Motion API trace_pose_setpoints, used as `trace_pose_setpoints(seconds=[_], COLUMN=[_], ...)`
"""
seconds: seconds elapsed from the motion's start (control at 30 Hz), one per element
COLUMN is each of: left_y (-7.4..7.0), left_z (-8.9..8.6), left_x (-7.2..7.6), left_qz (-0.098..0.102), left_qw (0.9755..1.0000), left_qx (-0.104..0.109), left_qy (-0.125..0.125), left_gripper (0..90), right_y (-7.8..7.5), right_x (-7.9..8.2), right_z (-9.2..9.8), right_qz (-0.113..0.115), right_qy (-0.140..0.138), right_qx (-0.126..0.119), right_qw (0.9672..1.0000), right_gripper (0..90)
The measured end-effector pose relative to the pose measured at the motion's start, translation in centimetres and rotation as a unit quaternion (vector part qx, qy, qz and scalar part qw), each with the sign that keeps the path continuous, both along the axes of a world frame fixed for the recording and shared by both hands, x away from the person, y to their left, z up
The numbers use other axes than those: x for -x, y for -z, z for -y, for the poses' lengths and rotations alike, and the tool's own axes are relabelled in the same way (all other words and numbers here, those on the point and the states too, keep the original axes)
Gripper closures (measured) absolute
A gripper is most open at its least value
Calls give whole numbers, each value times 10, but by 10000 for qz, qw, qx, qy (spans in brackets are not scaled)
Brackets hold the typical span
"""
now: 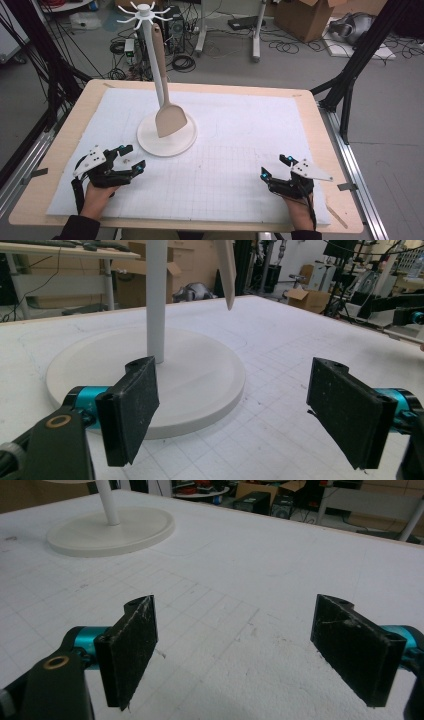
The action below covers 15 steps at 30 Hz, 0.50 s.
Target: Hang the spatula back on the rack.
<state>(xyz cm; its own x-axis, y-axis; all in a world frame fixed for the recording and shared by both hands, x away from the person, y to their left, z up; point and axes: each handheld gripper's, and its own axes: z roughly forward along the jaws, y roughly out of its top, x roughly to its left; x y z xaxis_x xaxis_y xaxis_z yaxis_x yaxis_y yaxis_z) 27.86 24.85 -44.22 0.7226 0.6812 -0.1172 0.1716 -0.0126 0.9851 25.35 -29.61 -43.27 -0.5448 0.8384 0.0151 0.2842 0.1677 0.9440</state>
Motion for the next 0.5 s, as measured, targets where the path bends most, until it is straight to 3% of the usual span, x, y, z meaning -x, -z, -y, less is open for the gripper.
trace_pose_setpoints(seconds=[0.5], left_y=[1], left_z=[0], left_x=[0], left_qz=[-43], left_qw=[10000], left_qx=[3], left_qy=[-35], left_gripper=[221], right_y=[-3], right_x=[1], right_z=[3], right_qz=[53], right_qy=[78], right_qx=[-49], right_qw=[9999], right_gripper=[179])
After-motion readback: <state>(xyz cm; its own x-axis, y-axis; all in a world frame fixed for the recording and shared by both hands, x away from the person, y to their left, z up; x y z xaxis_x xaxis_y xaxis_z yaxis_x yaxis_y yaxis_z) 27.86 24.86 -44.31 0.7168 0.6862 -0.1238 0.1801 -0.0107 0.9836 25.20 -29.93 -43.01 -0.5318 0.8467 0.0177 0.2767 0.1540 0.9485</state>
